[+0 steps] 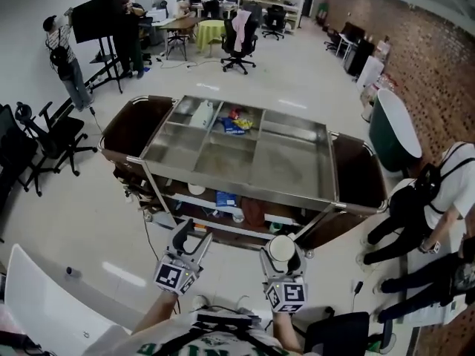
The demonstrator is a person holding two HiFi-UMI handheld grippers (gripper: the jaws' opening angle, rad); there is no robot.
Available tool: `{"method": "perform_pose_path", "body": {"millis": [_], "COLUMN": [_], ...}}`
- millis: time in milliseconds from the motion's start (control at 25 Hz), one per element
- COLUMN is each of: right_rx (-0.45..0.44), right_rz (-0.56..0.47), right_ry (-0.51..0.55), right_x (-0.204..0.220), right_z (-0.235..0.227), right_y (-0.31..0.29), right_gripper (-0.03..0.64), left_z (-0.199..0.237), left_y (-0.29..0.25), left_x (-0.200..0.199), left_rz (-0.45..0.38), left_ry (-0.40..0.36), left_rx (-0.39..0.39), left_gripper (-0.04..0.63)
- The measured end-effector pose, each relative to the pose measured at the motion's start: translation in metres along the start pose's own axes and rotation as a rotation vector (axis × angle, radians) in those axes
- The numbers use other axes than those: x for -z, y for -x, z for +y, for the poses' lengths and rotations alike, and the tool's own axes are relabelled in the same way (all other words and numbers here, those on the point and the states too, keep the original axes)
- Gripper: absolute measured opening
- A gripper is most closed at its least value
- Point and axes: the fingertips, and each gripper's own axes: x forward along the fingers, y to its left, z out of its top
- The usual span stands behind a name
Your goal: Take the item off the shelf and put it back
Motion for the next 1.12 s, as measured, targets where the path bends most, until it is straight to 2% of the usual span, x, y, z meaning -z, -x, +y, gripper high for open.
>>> {"method": "perform_pose_path", "body": {"millis": [200,360,560,680,920,1120], "right_rx": [-0.031,-0.046,-0.031,-0.007,0.057,0.107], "right_rz": [-0.032,-0.037,-0.021,0.003,0.076,0.150], "right_ry": [-0.019,-0.027,-0.020,-0.017,-0.017,-0.031], "right_x": [-0.016,-0.019,-0.007,0.008,0.058,0.117], "right_z": [0.013,0.017,0.005,-0.005,-0.034,-0.076], "right_y": [0.004,0.009,0.011,0.015,0.016,-0.019], "right_gripper": [0.407,0.407,0.407,0.407,0.407,0.407], "left_z": [0.002,0.001,-0.001,-0.005,-0.017,-0.010], "left_y": [0.004,0.011,0.015,0.011,0.000,-0.003], "left_x": [-0.008,0.005,-0.001,0.002,-0.002,0.013], "left_rz": [-0.014,0.072,0.008,0.012,0.025,0.048], "left_ry": [0.027,0.023,0.035,0.031,0.071,0.023], "left_rx": [-0.008,-0.012,-0.014,-0.014,-0.007,-0.019], "left_gripper": [0.225,0.216,0.218,0.218,0.218,0.218]}}
